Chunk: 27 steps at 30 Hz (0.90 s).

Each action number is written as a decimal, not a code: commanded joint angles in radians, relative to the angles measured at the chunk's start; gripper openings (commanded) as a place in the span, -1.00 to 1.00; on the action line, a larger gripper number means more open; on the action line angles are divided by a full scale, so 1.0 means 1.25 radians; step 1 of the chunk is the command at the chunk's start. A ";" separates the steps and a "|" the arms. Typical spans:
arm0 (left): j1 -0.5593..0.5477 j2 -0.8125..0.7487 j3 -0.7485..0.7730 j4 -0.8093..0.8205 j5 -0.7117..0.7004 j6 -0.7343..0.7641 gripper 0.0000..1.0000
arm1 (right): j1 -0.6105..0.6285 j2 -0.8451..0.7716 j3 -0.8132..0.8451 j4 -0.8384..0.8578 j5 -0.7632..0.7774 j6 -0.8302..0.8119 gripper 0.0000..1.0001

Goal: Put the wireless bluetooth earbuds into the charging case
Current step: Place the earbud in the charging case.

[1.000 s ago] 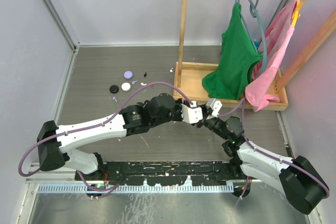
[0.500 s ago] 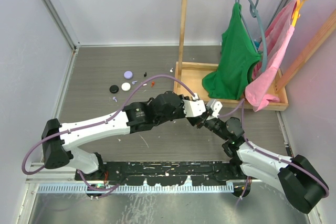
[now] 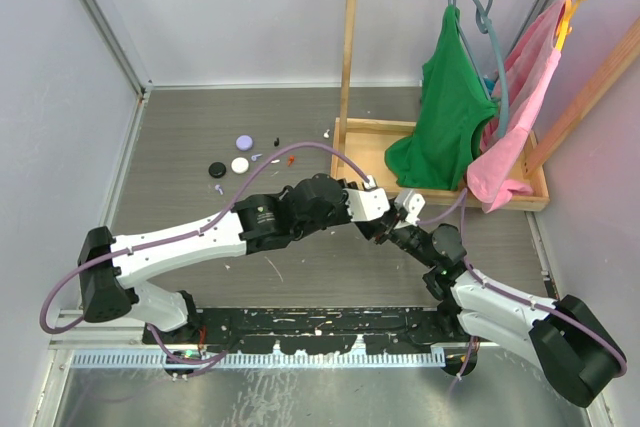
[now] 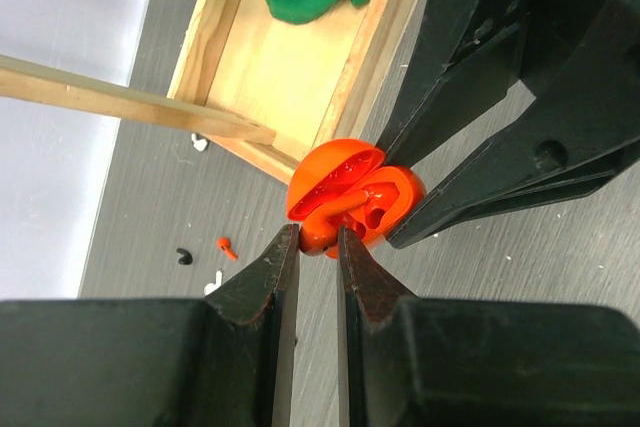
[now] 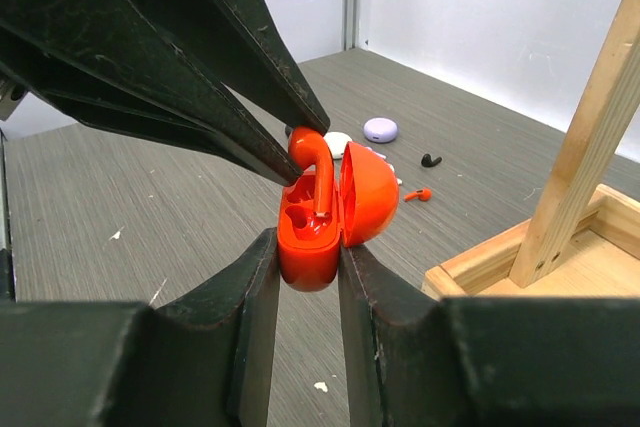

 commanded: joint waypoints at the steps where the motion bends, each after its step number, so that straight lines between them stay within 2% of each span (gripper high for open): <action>1: 0.002 -0.027 0.019 -0.025 -0.057 0.037 -0.69 | 0.005 -0.003 0.009 0.106 0.000 0.006 -0.94; 15: -0.009 -0.054 0.005 0.003 -0.044 0.087 -0.73 | 0.004 0.004 0.009 0.107 0.002 0.007 -0.93; 27: -0.056 -0.069 -0.005 -0.030 -0.046 0.218 -0.78 | 0.005 0.011 0.011 0.103 0.006 0.005 -0.93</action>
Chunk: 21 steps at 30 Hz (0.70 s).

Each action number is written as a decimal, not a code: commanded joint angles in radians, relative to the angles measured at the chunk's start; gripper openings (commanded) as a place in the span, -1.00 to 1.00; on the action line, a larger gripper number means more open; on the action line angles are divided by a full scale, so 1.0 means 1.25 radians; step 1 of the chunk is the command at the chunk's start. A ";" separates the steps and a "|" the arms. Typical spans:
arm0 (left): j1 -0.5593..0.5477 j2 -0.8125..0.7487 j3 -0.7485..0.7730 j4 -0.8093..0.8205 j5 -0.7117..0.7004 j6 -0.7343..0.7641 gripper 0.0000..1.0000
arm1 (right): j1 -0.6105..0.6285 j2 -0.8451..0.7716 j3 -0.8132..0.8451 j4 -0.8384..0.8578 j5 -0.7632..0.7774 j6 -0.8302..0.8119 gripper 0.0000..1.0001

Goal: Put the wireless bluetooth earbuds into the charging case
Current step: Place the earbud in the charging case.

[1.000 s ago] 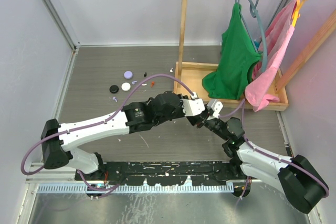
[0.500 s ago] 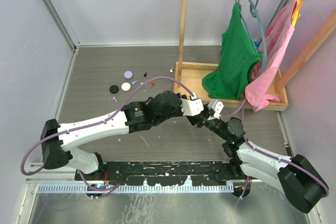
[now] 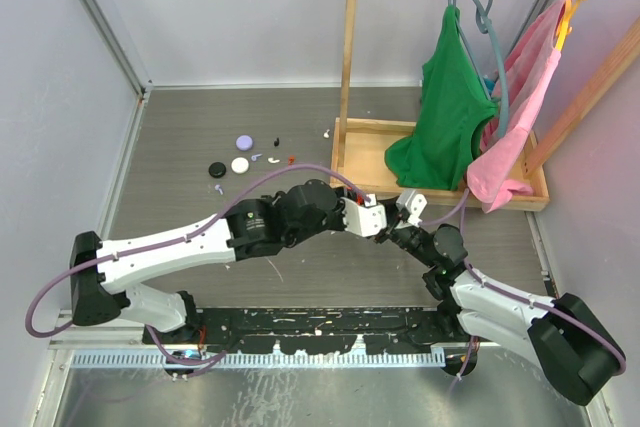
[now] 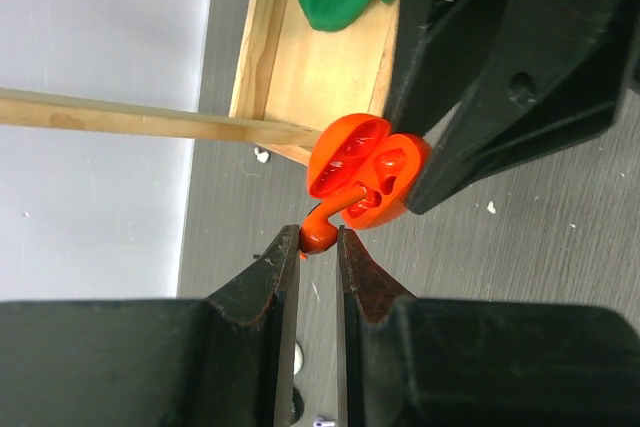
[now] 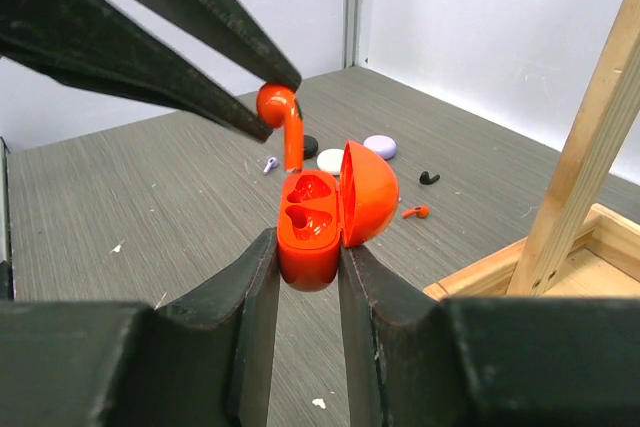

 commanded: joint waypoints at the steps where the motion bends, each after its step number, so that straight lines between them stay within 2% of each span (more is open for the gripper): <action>1: -0.023 -0.022 -0.007 -0.009 -0.005 0.076 -0.78 | 0.005 0.002 0.011 0.058 0.006 0.004 -0.93; 21: -0.056 0.007 -0.033 0.042 -0.072 0.248 -0.83 | 0.004 -0.003 0.012 0.054 0.005 0.003 -0.93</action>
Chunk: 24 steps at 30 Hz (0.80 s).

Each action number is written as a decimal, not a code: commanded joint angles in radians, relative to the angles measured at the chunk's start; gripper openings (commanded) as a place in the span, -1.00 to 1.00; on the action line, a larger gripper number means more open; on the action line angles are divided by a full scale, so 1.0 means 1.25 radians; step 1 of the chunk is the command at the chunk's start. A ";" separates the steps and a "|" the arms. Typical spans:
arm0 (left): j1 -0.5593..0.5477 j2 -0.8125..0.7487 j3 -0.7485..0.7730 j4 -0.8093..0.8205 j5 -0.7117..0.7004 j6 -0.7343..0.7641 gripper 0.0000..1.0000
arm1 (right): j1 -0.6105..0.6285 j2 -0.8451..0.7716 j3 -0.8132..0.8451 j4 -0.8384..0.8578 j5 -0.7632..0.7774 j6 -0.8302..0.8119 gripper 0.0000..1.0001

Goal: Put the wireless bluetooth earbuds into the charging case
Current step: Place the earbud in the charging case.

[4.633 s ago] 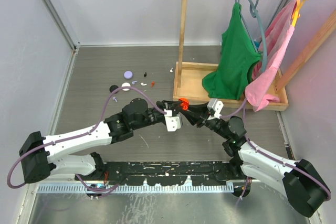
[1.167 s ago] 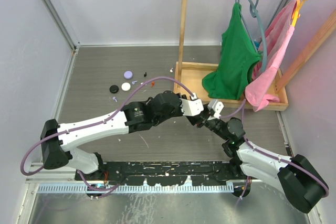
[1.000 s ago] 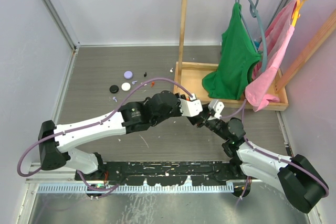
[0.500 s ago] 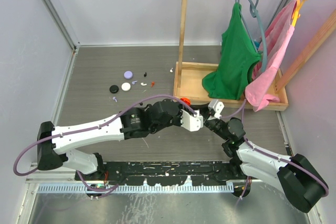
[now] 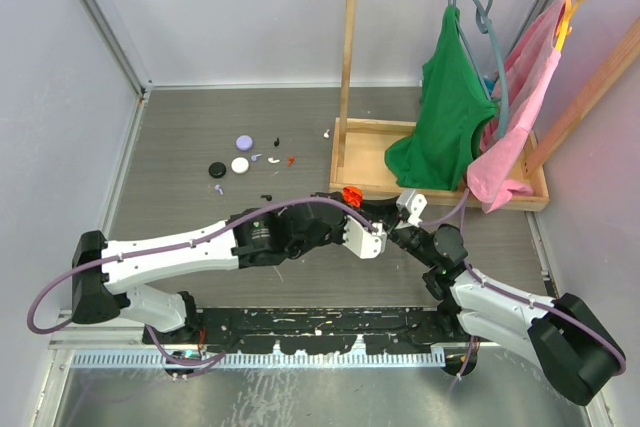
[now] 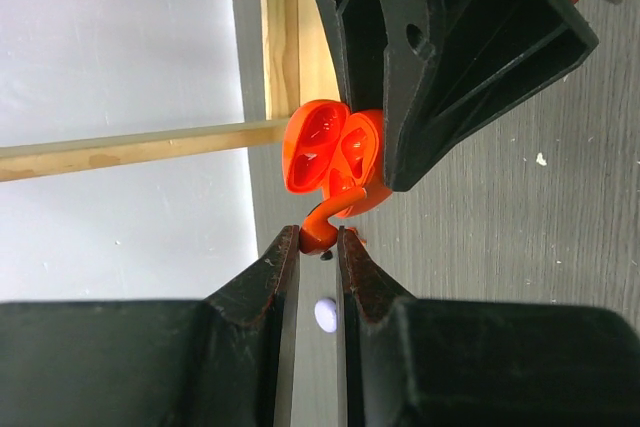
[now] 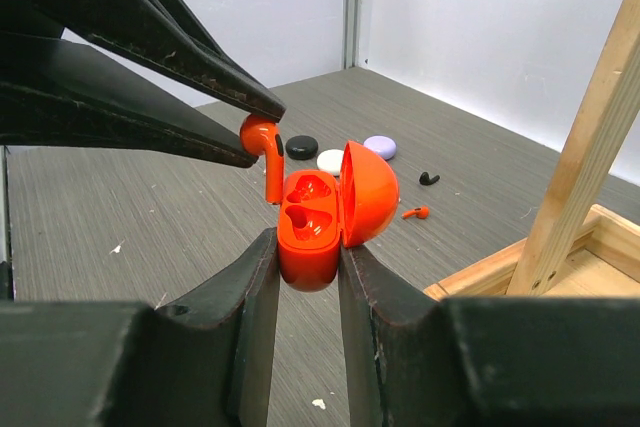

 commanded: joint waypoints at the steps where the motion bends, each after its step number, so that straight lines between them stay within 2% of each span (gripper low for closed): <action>1: -0.011 0.001 -0.007 0.059 -0.023 0.065 -0.84 | 0.005 -0.003 0.012 0.055 0.005 0.004 -0.93; 11: -0.029 -0.009 -0.036 0.124 -0.029 0.131 -0.85 | 0.005 -0.002 0.011 0.053 0.004 0.003 -0.93; 24: -0.028 0.003 -0.037 0.128 -0.045 0.162 -0.86 | 0.005 -0.005 0.011 0.052 0.002 0.005 -0.93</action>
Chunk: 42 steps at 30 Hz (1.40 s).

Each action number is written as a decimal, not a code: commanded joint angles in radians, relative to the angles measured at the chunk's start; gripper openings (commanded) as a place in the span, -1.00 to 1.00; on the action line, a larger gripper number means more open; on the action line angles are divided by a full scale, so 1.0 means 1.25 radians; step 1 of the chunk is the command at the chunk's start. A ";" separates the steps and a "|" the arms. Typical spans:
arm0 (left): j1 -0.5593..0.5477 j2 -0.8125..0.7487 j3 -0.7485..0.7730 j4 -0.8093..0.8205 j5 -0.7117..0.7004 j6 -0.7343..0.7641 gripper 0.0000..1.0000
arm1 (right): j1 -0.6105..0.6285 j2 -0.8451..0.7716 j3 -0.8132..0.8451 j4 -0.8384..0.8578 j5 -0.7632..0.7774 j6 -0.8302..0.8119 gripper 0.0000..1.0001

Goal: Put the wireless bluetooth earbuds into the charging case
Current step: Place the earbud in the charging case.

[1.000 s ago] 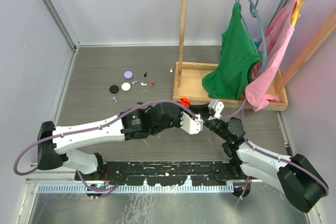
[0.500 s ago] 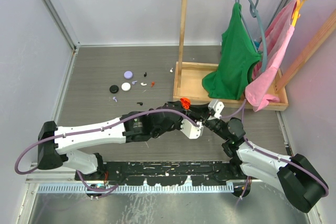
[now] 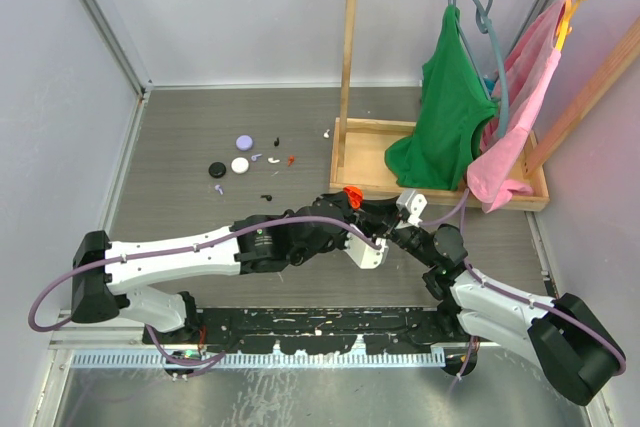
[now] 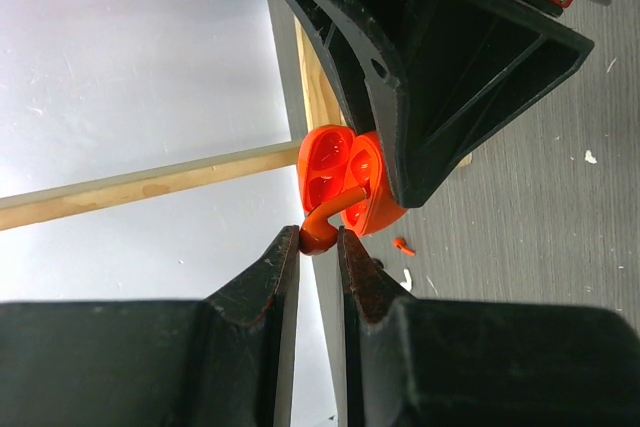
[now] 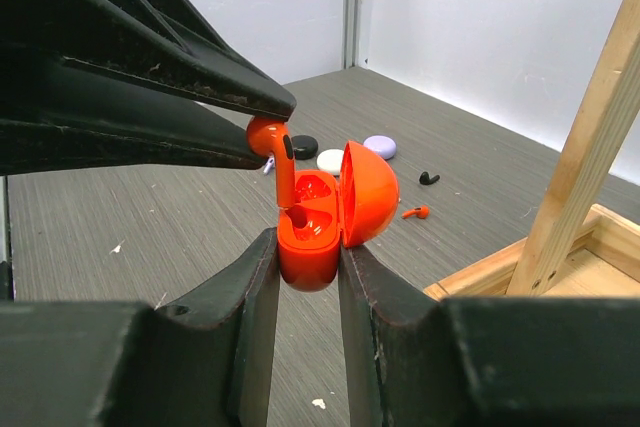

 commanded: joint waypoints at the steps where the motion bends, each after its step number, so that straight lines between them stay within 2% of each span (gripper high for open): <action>1: -0.004 0.005 0.001 0.050 -0.020 0.023 -0.86 | 0.005 -0.005 0.012 0.053 0.002 0.005 -0.93; 29: -0.002 0.038 0.025 -0.035 -0.025 0.036 -0.89 | 0.005 -0.008 0.011 0.053 0.000 0.006 -0.93; 36: -0.003 0.044 0.031 -0.082 0.008 0.007 -0.74 | 0.005 -0.008 0.011 0.053 0.000 0.006 -0.93; 42: -0.001 0.038 0.030 -0.094 0.028 -0.020 -0.48 | 0.005 -0.006 0.012 0.054 0.001 0.006 -0.93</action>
